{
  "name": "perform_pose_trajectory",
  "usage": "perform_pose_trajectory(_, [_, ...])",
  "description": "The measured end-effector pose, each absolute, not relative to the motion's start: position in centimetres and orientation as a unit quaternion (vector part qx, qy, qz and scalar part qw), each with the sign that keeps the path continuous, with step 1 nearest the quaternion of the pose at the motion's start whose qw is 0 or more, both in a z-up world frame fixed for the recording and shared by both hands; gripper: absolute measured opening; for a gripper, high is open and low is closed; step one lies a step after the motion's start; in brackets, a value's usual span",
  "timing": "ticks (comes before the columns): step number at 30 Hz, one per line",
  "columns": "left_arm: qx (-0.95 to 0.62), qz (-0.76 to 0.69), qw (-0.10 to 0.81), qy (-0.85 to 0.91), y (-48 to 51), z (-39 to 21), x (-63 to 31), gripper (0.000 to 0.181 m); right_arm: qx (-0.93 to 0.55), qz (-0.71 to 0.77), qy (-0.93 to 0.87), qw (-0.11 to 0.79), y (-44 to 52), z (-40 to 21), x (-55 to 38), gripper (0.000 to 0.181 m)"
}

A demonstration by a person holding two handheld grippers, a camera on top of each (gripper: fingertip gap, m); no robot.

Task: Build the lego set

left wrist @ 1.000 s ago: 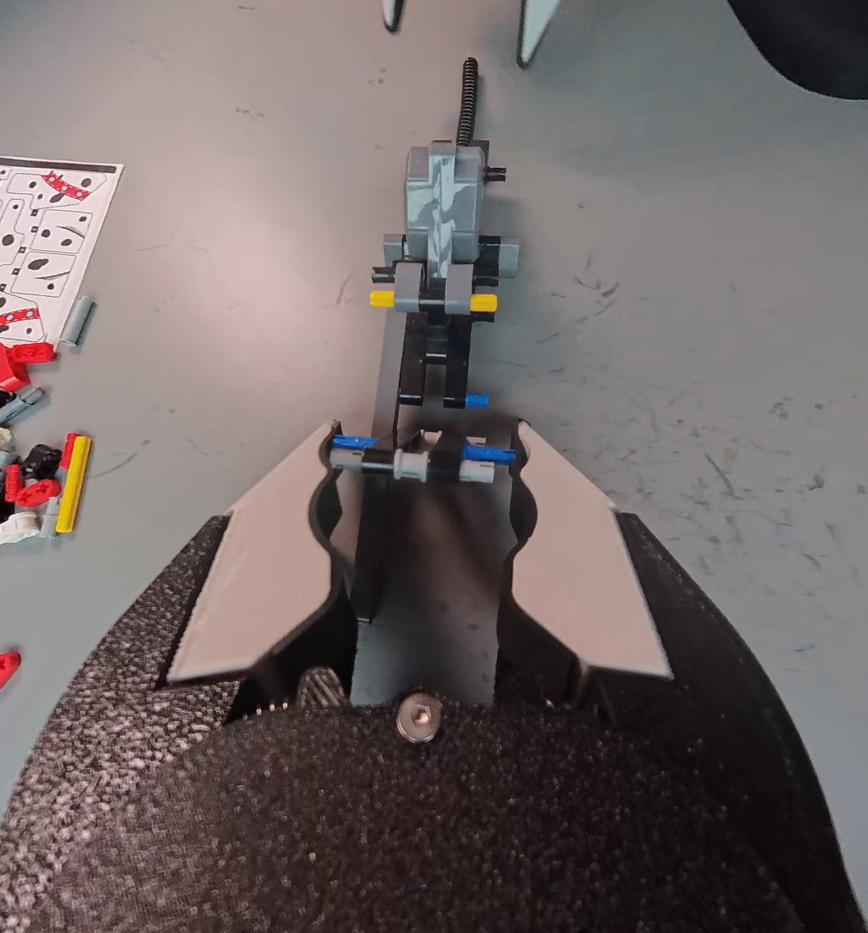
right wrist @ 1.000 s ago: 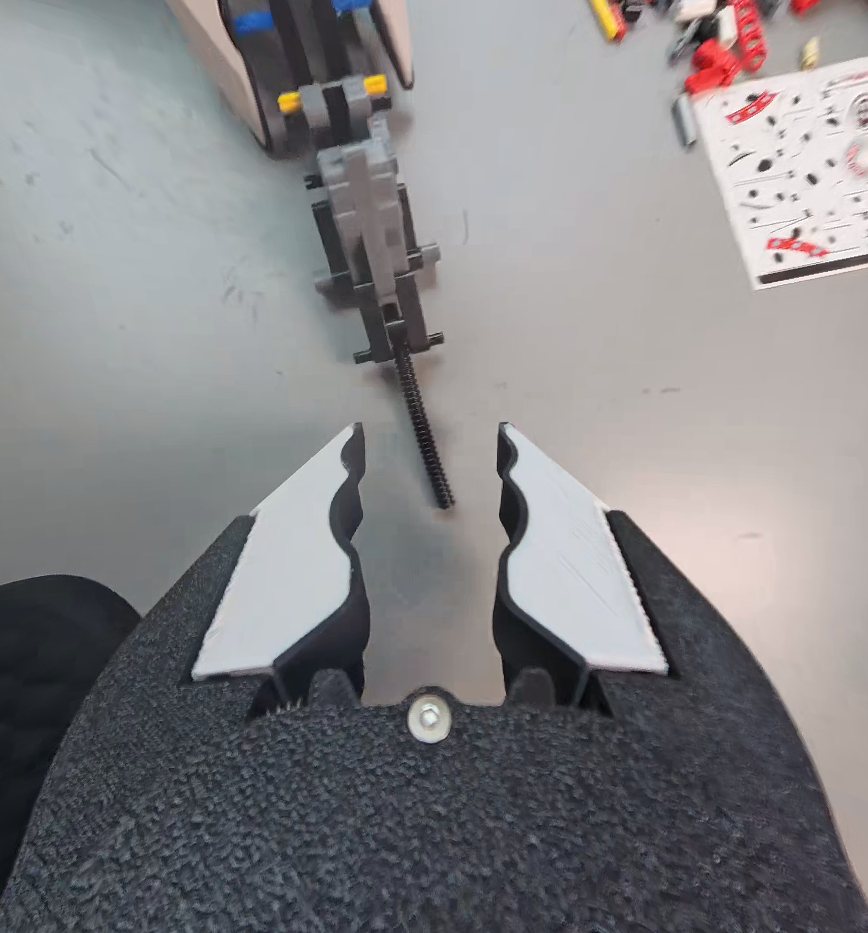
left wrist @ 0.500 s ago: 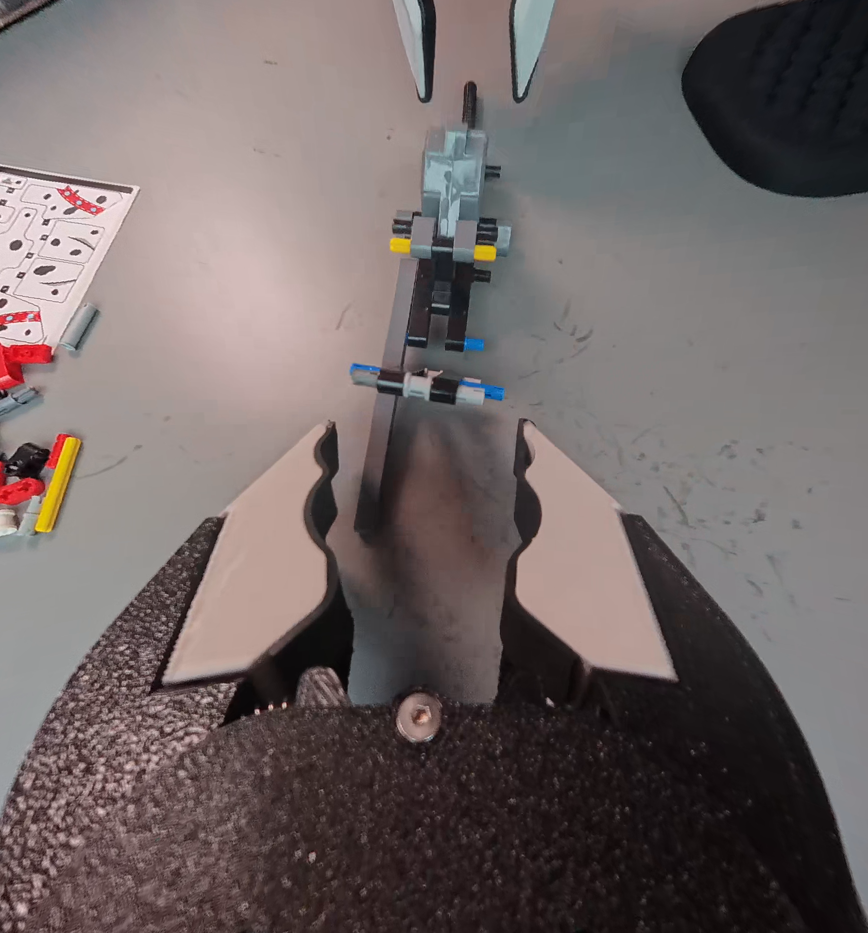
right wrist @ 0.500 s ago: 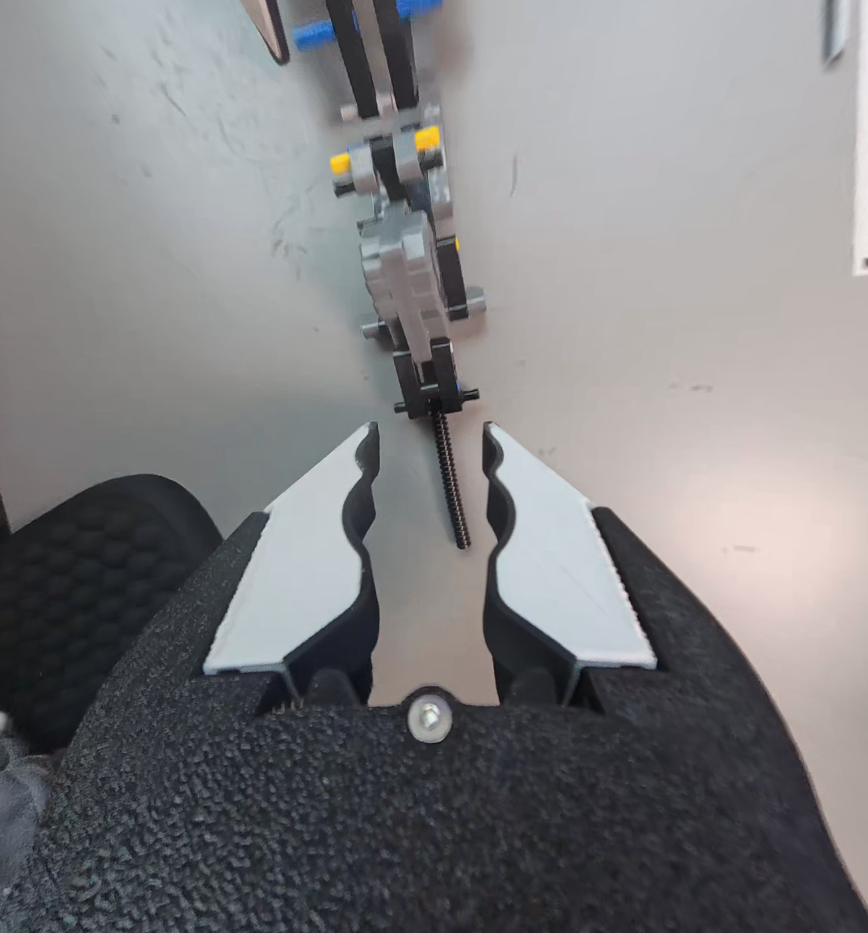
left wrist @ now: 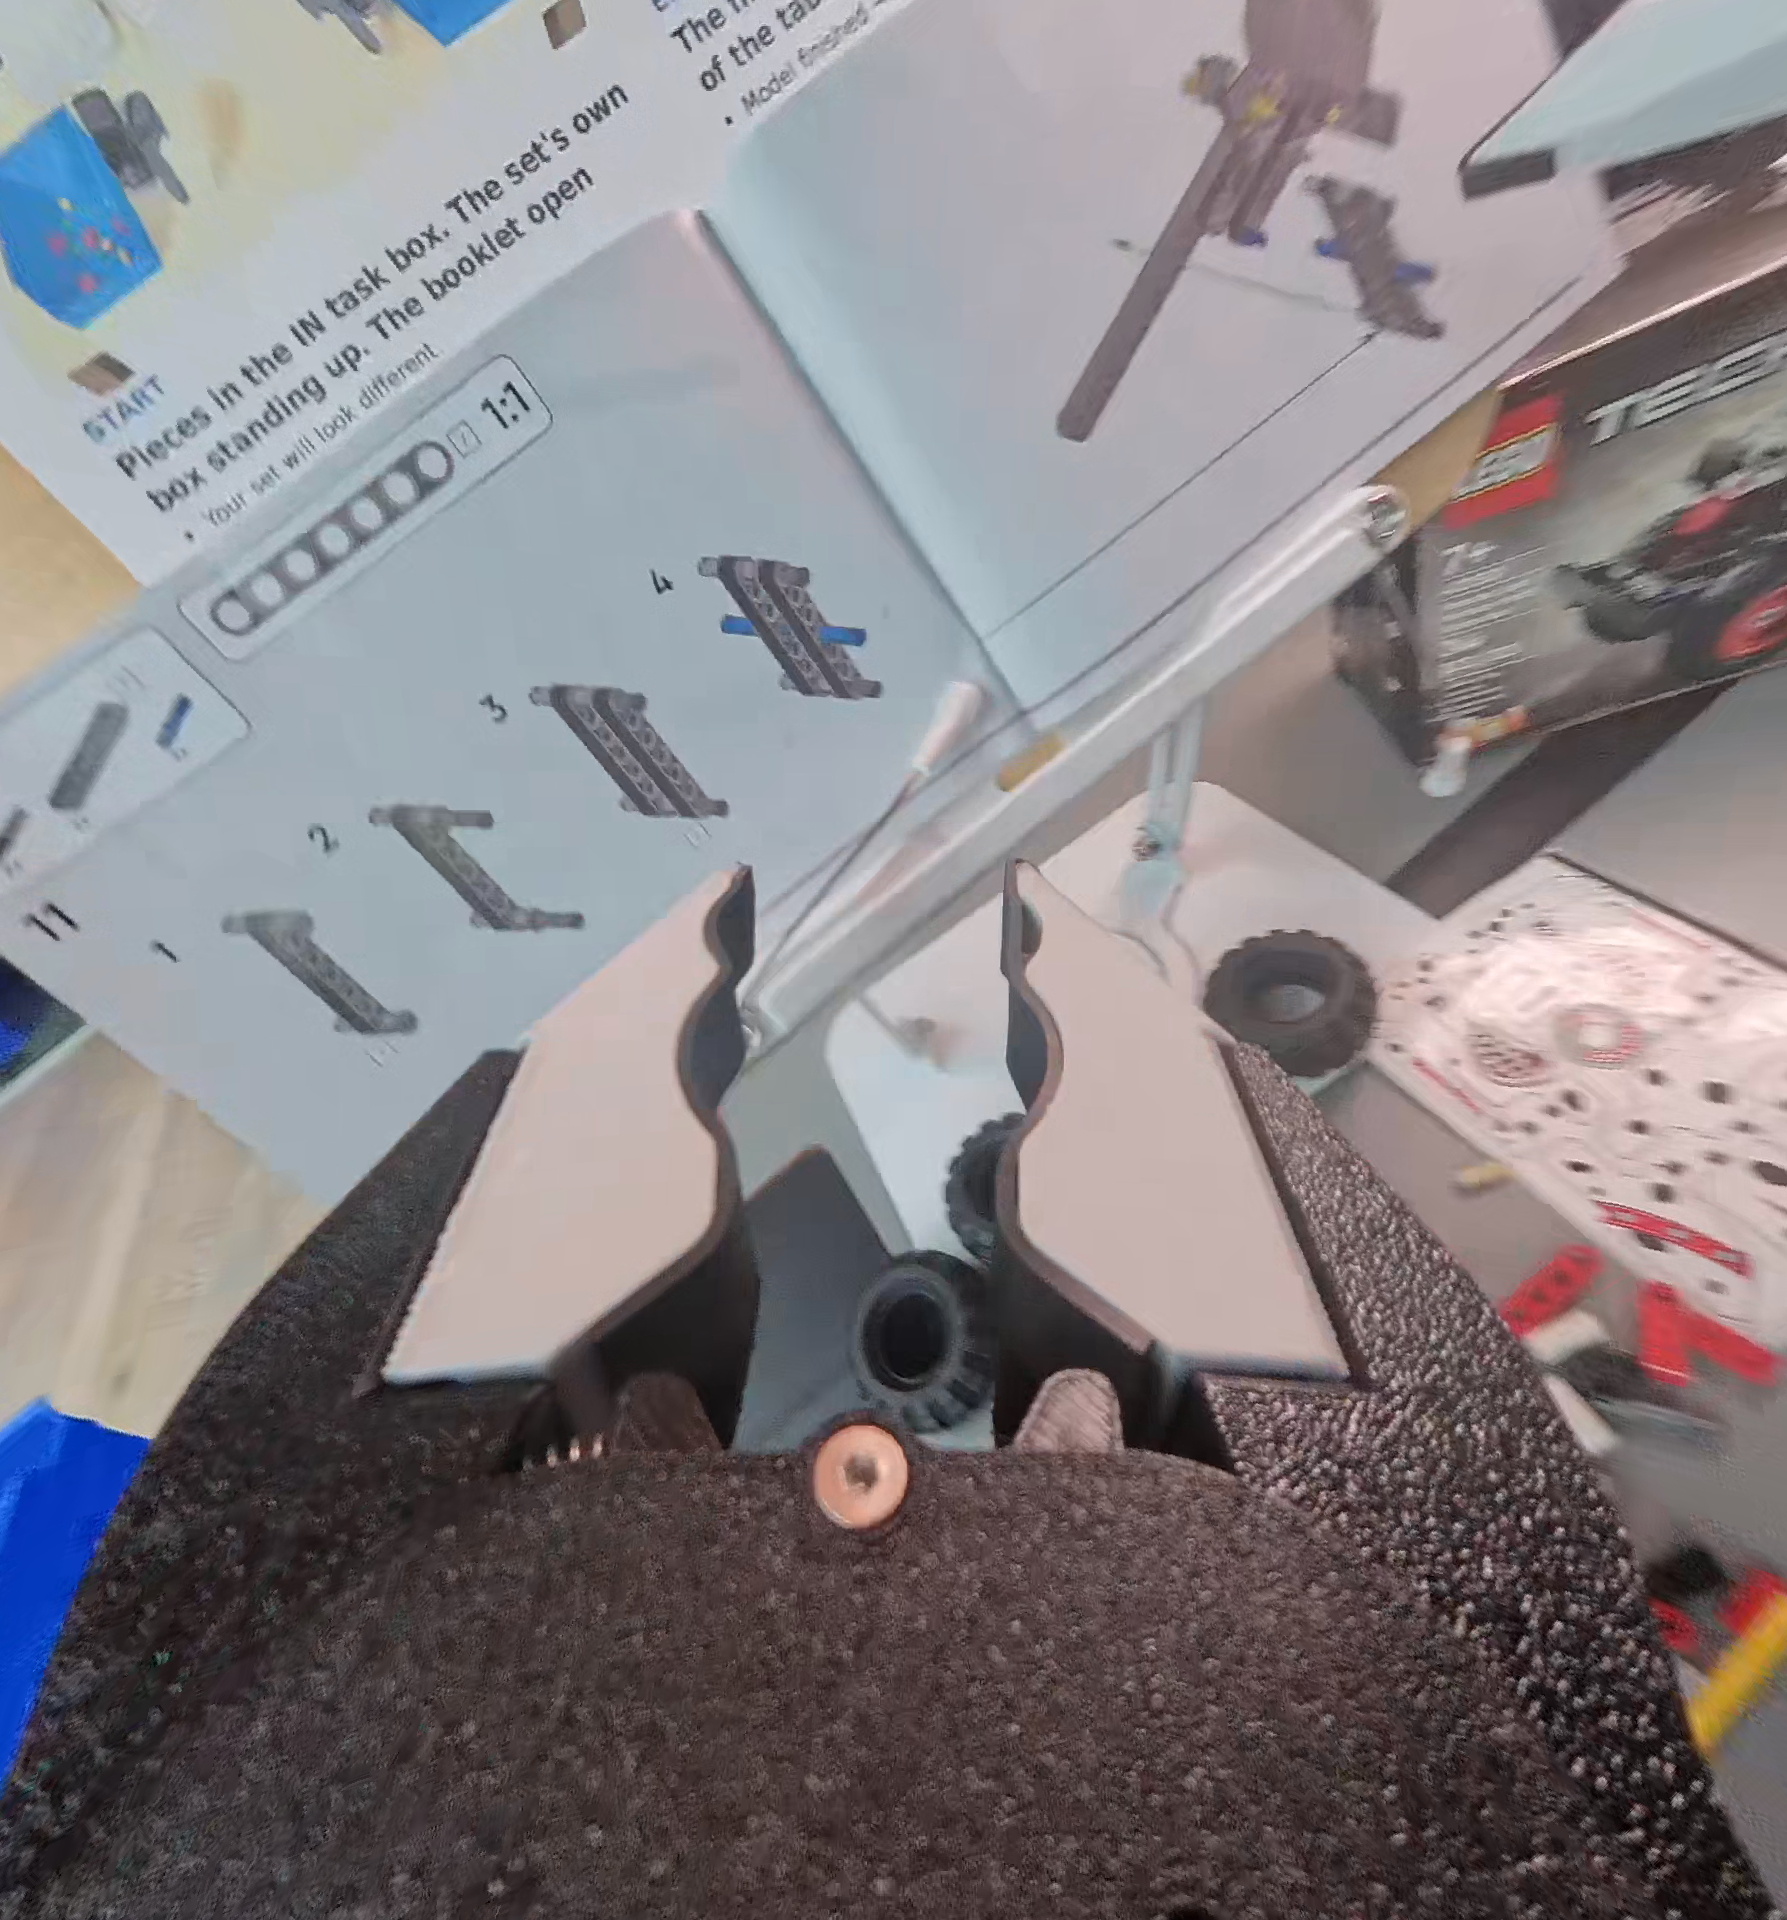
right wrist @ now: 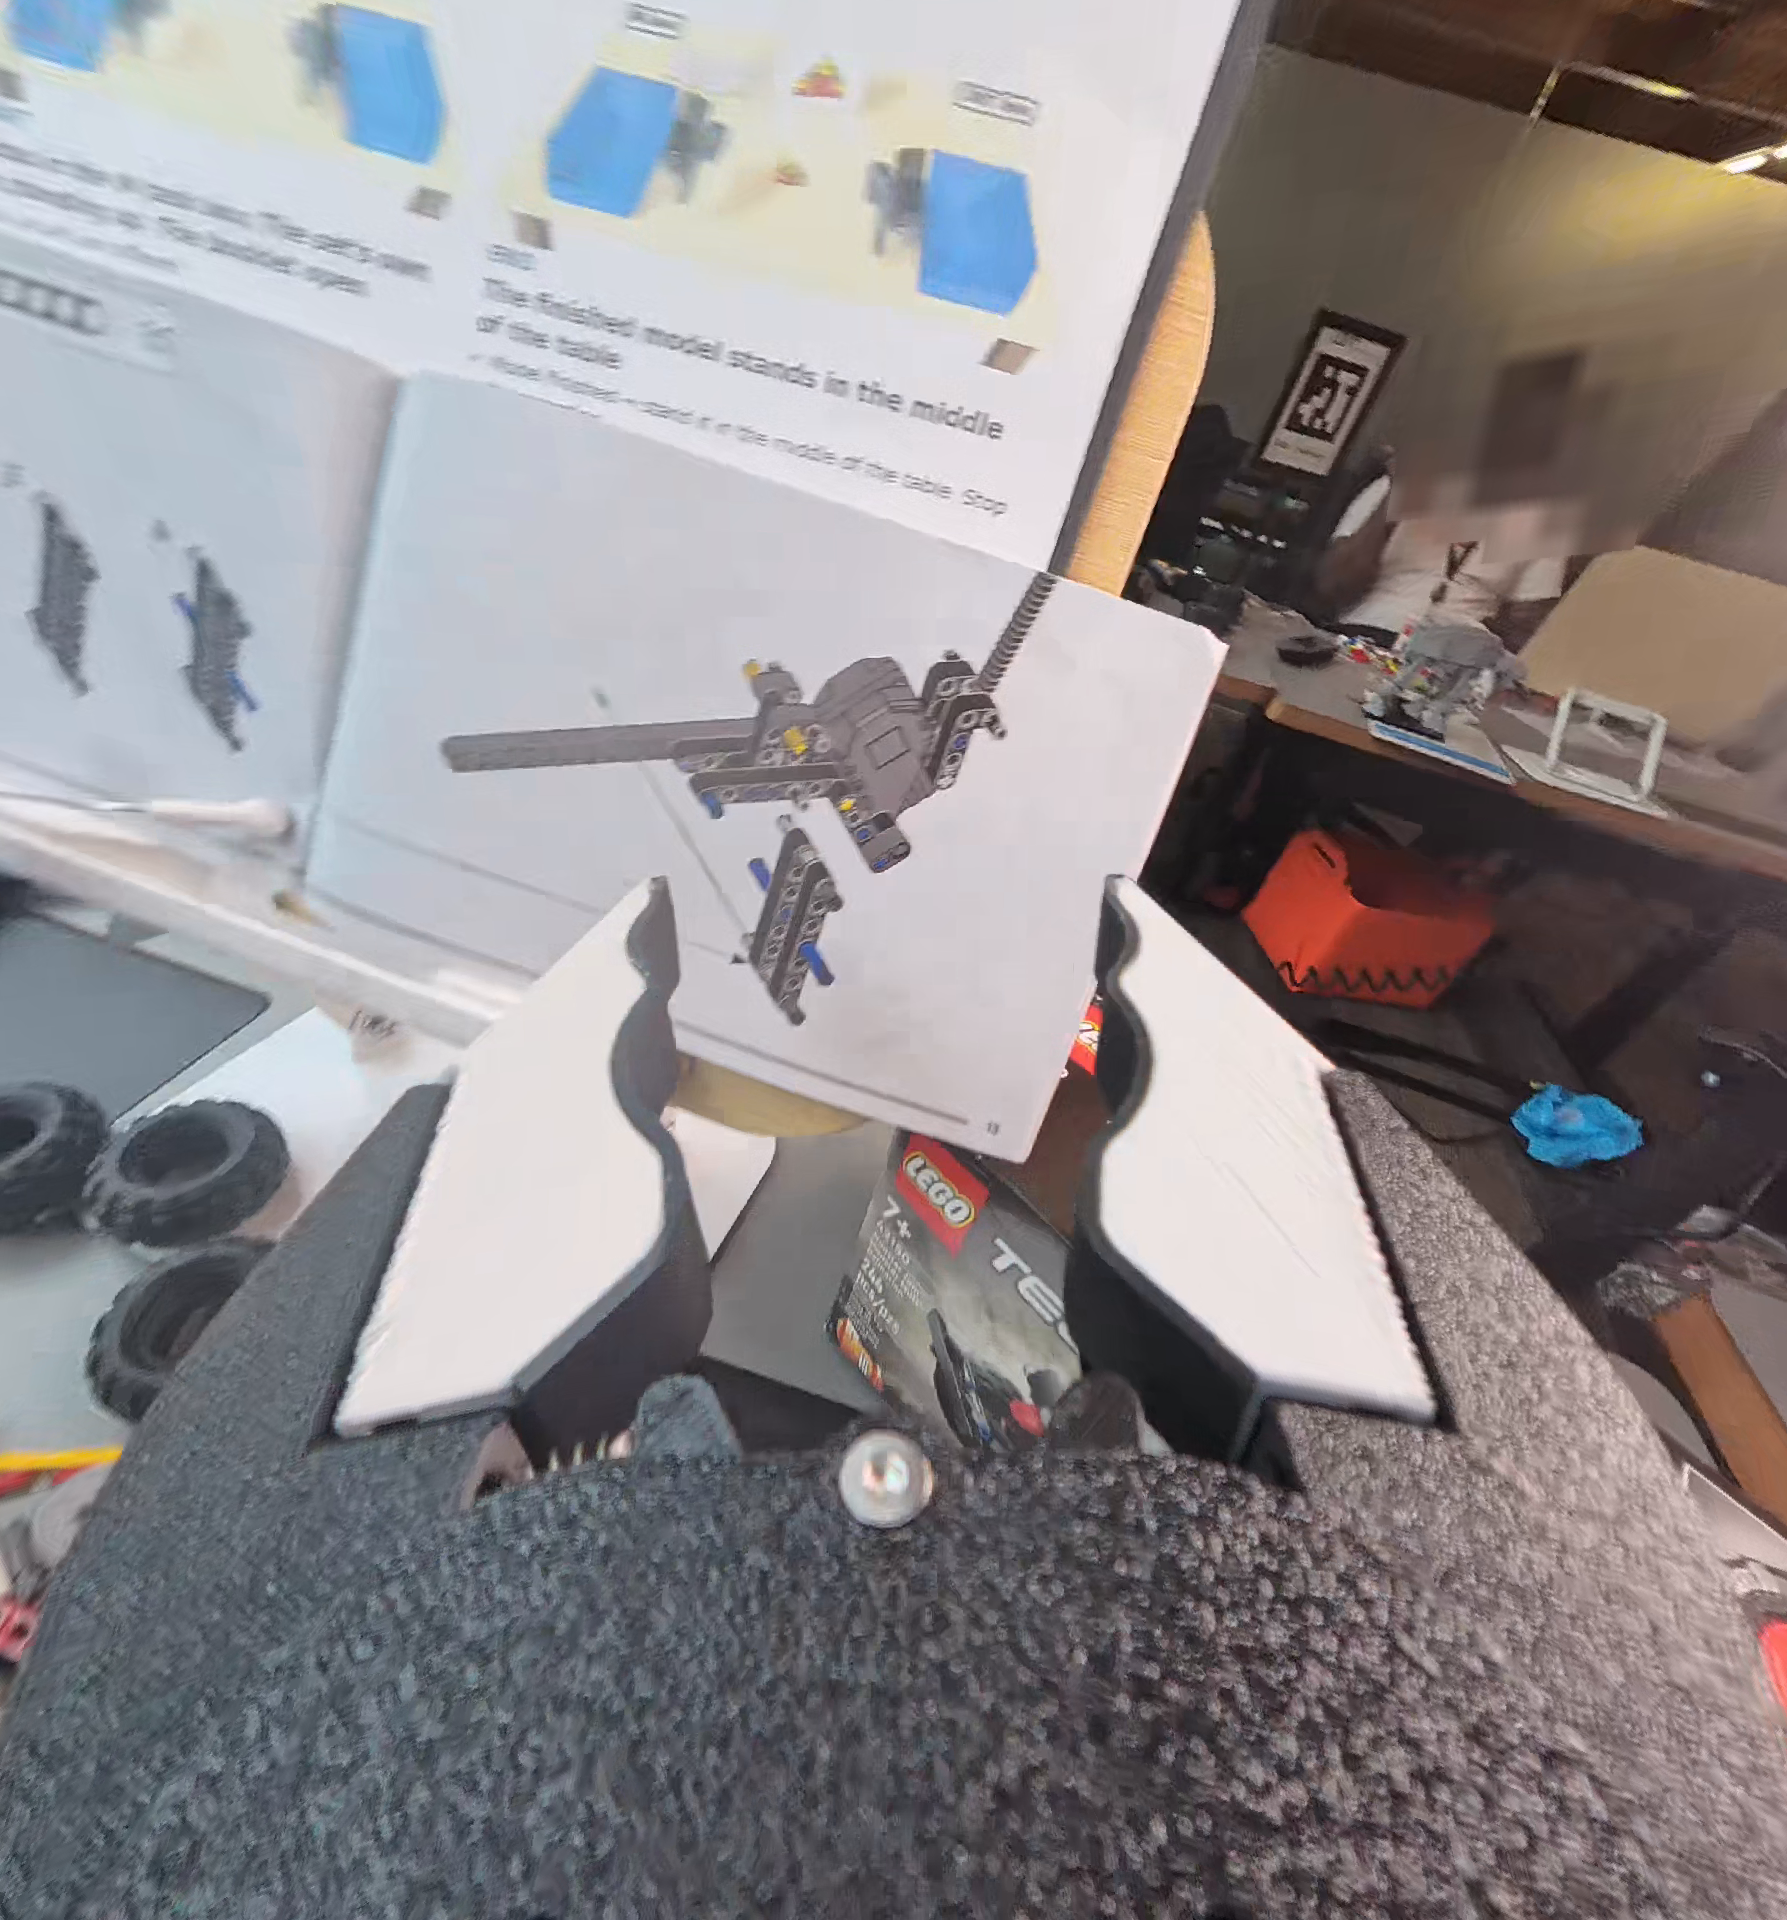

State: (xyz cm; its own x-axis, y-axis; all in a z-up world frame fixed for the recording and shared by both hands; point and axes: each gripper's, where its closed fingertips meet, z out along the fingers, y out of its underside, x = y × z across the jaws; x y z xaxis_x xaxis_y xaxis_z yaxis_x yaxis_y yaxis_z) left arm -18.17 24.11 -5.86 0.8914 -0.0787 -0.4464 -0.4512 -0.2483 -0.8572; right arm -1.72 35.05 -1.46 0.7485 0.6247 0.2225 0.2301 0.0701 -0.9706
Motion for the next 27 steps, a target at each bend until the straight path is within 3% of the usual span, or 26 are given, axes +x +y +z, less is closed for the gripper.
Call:
perform_pose_trajectory(6, [-0.764,0.235,0.561,0.215,28.2,-6.1,-20.2,0.038,-0.693,0.154,-0.271,0.650,37.7,-3.3,-3.4,0.092])
perform_pose_trajectory(8, [-0.755,0.235,0.578,0.200,27.6,-5.7,-20.9,0.005,-0.688,0.155,-0.266,0.657,37.9,-3.5,-3.7,0.092])
perform_pose_trajectory(12, [-0.756,0.144,0.633,0.080,26.4,-4.9,-23.4,0.005,-0.685,0.157,-0.265,0.660,37.6,-3.3,-4.1,0.091])
perform_pose_trajectory(17, [-0.740,-0.079,0.654,-0.134,24.5,-6.4,-26.6,0.010,-0.683,0.150,-0.282,0.656,36.8,-2.8,-5.0,0.092])
perform_pose_trajectory(21, [-0.726,-0.188,0.634,-0.191,23.1,-8.3,-26.5,0.015,-0.675,0.149,-0.293,0.661,35.7,-2.4,-5.6,0.045])
perform_pose_trajectory(24, [-0.721,-0.170,0.647,-0.183,21.5,-7.9,-26.7,0.021,-0.669,0.150,-0.308,0.660,34.8,-2.8,-6.2,0.014])
perform_pose_trajectory(27, [-0.713,-0.126,0.671,-0.160,19.9,-5.9,-26.7,0.028,-0.655,0.170,-0.308,0.669,33.8,-2.7,-6.4,0.002])
